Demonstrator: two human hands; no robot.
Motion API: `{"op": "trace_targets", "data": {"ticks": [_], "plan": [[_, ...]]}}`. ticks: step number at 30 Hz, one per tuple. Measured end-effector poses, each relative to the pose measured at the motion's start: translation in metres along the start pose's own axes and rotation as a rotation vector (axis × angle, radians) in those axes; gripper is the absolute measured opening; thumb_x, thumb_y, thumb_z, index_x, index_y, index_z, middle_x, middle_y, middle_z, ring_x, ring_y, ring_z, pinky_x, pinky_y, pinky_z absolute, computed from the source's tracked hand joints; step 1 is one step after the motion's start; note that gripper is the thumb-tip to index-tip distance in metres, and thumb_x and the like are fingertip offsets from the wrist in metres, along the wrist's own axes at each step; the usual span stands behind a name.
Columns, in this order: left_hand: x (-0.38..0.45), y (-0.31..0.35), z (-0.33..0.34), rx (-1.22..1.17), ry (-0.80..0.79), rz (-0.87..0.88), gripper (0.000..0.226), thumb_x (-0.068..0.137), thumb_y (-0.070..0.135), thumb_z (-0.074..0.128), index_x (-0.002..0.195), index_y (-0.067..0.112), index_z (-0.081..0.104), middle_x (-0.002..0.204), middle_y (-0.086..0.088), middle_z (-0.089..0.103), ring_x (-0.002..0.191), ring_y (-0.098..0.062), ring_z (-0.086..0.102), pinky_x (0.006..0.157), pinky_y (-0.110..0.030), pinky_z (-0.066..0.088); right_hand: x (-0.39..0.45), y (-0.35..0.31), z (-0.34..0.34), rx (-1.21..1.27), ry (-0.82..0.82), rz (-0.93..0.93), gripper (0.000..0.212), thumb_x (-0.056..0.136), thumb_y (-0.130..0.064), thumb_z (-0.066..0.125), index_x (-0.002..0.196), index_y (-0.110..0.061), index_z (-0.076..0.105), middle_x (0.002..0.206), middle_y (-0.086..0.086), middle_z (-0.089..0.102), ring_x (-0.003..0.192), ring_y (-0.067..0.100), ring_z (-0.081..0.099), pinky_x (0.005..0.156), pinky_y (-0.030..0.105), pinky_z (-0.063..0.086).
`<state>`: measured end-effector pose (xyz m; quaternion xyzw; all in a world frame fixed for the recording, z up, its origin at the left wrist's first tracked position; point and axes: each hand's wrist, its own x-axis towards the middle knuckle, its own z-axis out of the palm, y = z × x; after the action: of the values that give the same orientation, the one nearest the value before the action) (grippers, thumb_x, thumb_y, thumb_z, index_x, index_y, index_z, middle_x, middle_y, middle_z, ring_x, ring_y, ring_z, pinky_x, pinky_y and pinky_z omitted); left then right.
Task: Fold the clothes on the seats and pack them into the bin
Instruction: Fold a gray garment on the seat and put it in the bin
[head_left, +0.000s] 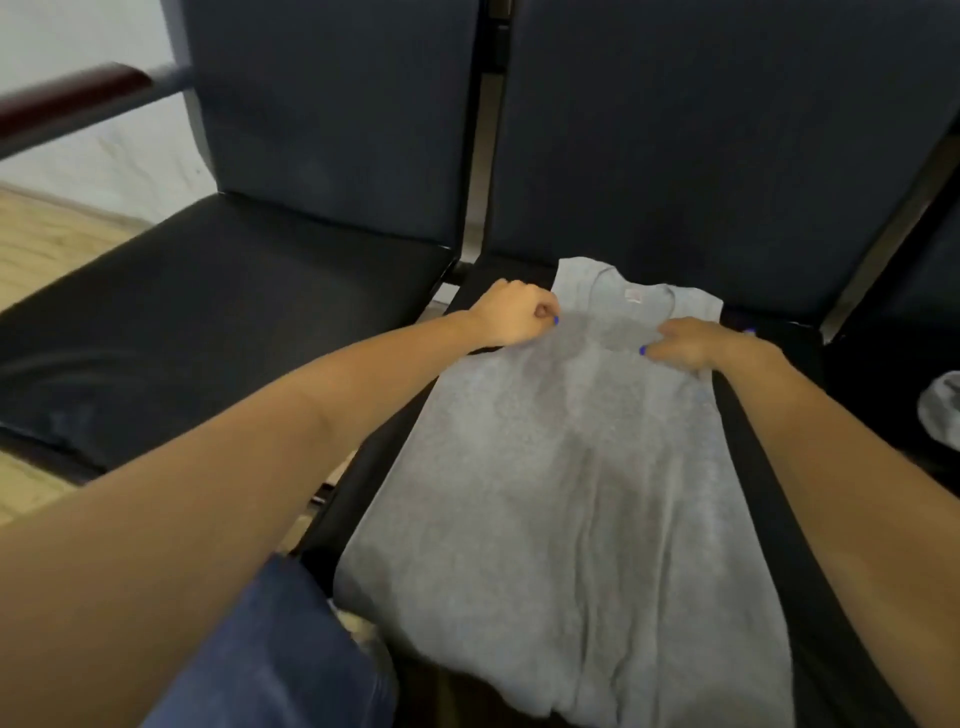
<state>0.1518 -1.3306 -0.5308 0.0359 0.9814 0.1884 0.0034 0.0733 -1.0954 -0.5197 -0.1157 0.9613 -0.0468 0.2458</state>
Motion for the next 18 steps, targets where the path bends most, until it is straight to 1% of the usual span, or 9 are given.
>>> {"op": "trace_targets", "data": {"ticks": [2, 5, 7, 8, 10, 12, 14, 16, 18], "plan": [[-0.026, 0.004, -0.008, 0.102, -0.132, -0.027, 0.03, 0.096, 0.035, 0.049, 0.115, 0.02, 0.067, 0.107, -0.001, 0.068, 0.103, -0.022, 0.058, 0.096, -0.037, 0.039, -0.023, -0.004, 0.01, 0.044, -0.018, -0.03, 0.075, 0.089, -0.056, 0.051, 0.15, -0.021, 0.025, 0.156, 0.006, 0.026, 0.139, 0.032, 0.028, 0.115, 0.051, 0.02], [-0.065, 0.004, -0.008, 0.208, -0.381, -0.058, 0.038, 0.096, 0.047, 0.042, 0.12, 0.026, 0.062, 0.1, 0.004, 0.06, 0.104, -0.021, 0.054, 0.093, -0.033, 0.037, -0.077, -0.019, 0.032, 0.128, -0.08, -0.052, 0.069, 0.094, -0.044, 0.053, 0.151, -0.02, 0.021, 0.158, 0.002, 0.018, 0.143, 0.027, 0.023, 0.115, 0.038, 0.022], [-0.086, 0.002, 0.004, 0.239, -0.459, -0.102, 0.044, 0.095, 0.052, 0.041, 0.127, 0.026, 0.057, 0.117, 0.002, 0.058, 0.113, -0.024, 0.053, 0.098, -0.035, 0.041, -0.104, -0.018, 0.053, 0.105, -0.14, -0.016, 0.071, 0.095, -0.041, 0.054, 0.152, -0.019, 0.018, 0.159, 0.004, 0.016, 0.143, 0.028, 0.022, 0.113, 0.036, 0.023], [-0.093, 0.004, 0.008, 0.262, -0.463, -0.106, 0.047, 0.095, 0.053, 0.04, 0.129, 0.023, 0.054, 0.128, -0.001, 0.054, 0.119, -0.026, 0.05, 0.102, -0.039, 0.039, -0.116, -0.014, 0.062, 0.075, -0.15, 0.0, 0.073, 0.095, -0.04, 0.054, 0.152, -0.018, 0.016, 0.159, 0.006, 0.016, 0.143, 0.029, 0.023, 0.113, 0.036, 0.024], [-0.109, 0.008, 0.017, 0.343, -0.434, -0.078, 0.046, 0.098, 0.047, 0.036, 0.131, 0.017, 0.049, 0.137, -0.006, 0.047, 0.127, -0.028, 0.044, 0.108, -0.045, 0.032, -0.142, -0.005, 0.08, 0.034, -0.128, 0.04, 0.074, 0.094, -0.037, 0.055, 0.152, -0.016, 0.014, 0.157, 0.012, 0.019, 0.141, 0.032, 0.026, 0.111, 0.037, 0.028], [-0.124, 0.013, 0.024, 0.466, -0.367, -0.039, 0.046, 0.1, 0.042, 0.031, 0.137, 0.016, 0.041, 0.146, -0.009, 0.037, 0.138, -0.03, 0.031, 0.113, -0.051, 0.018, -0.164, 0.006, 0.095, 0.023, -0.062, 0.091, 0.073, 0.094, -0.035, 0.056, 0.151, -0.015, 0.016, 0.154, 0.017, 0.022, 0.138, 0.036, 0.028, 0.108, 0.039, 0.032], [-0.139, 0.018, 0.029, 0.551, -0.299, -0.06, 0.048, 0.102, 0.04, 0.028, 0.143, 0.016, 0.034, 0.154, -0.009, 0.025, 0.145, -0.029, 0.017, 0.114, -0.056, 0.005, -0.185, 0.021, 0.107, 0.039, 0.011, 0.159, 0.071, 0.092, -0.032, 0.058, 0.149, -0.014, 0.02, 0.151, 0.019, 0.022, 0.134, 0.039, 0.031, 0.105, 0.042, 0.036], [-0.152, 0.023, 0.036, 0.565, -0.239, -0.12, 0.049, 0.102, 0.039, 0.026, 0.146, 0.016, 0.031, 0.158, -0.008, 0.018, 0.146, -0.028, 0.011, 0.114, -0.057, 0.002, -0.199, 0.037, 0.118, 0.075, 0.066, 0.241, 0.072, 0.089, -0.032, 0.063, 0.146, -0.01, 0.025, 0.148, 0.02, 0.027, 0.13, 0.04, 0.036, 0.1, 0.043, 0.041], [-0.163, 0.026, 0.043, 0.545, -0.21, -0.193, 0.052, 0.102, 0.041, 0.024, 0.148, 0.016, 0.027, 0.159, -0.01, 0.01, 0.147, -0.029, 0.004, 0.114, -0.058, 0.001, -0.209, 0.046, 0.127, 0.16, 0.064, 0.288, 0.064, 0.086, -0.031, 0.068, 0.134, -0.001, 0.038, 0.138, 0.021, 0.04, 0.12, 0.039, 0.045, 0.089, 0.041, 0.045]]}}
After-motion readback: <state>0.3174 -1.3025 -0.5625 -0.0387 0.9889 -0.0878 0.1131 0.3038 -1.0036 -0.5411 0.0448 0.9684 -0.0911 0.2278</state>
